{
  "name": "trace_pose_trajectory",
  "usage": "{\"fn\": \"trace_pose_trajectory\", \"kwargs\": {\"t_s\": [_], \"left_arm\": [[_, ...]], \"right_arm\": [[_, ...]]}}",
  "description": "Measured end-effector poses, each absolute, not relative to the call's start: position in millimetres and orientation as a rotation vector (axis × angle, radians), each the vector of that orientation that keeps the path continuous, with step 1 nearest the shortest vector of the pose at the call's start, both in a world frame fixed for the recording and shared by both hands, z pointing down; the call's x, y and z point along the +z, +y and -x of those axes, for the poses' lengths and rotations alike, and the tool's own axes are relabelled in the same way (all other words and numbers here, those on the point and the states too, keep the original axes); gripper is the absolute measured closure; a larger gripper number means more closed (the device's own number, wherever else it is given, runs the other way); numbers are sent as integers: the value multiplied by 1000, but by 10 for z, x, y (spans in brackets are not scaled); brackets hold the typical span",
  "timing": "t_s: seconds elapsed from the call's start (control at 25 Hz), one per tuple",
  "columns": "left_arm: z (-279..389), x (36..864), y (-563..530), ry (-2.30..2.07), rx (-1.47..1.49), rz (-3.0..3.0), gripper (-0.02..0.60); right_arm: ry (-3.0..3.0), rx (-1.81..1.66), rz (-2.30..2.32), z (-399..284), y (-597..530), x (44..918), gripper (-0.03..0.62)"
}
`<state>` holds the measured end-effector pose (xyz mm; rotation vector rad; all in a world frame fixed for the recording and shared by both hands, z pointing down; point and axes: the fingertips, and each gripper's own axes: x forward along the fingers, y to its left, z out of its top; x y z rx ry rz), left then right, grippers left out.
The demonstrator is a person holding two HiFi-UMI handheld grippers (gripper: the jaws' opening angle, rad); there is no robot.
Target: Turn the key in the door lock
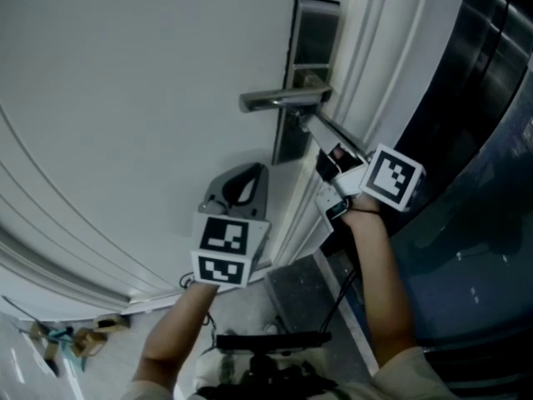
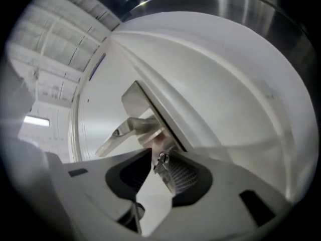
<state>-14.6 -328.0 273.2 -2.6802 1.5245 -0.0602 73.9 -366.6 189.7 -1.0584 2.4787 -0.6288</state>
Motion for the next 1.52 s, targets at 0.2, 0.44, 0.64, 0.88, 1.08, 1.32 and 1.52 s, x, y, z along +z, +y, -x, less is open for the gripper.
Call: {"fn": "trace_pose_trajectory", "kwargs": {"t_s": [0.2, 0.44, 0.64, 0.88, 1.08, 1.32, 1.52], "left_arm": [[151, 2718, -3286, 1522, -56, 2677, 555], [136, 2729, -3284, 1516, -61, 2681, 555], [126, 2741, -3279, 1514, -66, 2685, 555], [147, 2735, -3266, 1520, -65, 2680, 555], [164, 2729, -3265, 1522, -66, 2677, 555], [167, 2729, -3271, 1523, -69, 2677, 555], [137, 2733, -3253, 1516, -73, 2683, 555]], "right_arm": [[2717, -63, 1363, -733, -3562, 1789, 484], [2937, 638, 1541, -534, -3410, 1857, 446], [2961, 1323, 1722, -445, -3432, 2019, 441], [2837, 1923, 1813, -421, -3515, 2098, 441], [2745, 2235, 1848, -432, -3604, 2172, 441], [2686, 2316, 1870, -413, -3660, 2153, 482], [2771, 2141, 1889, -409, -3650, 2136, 479]]}}
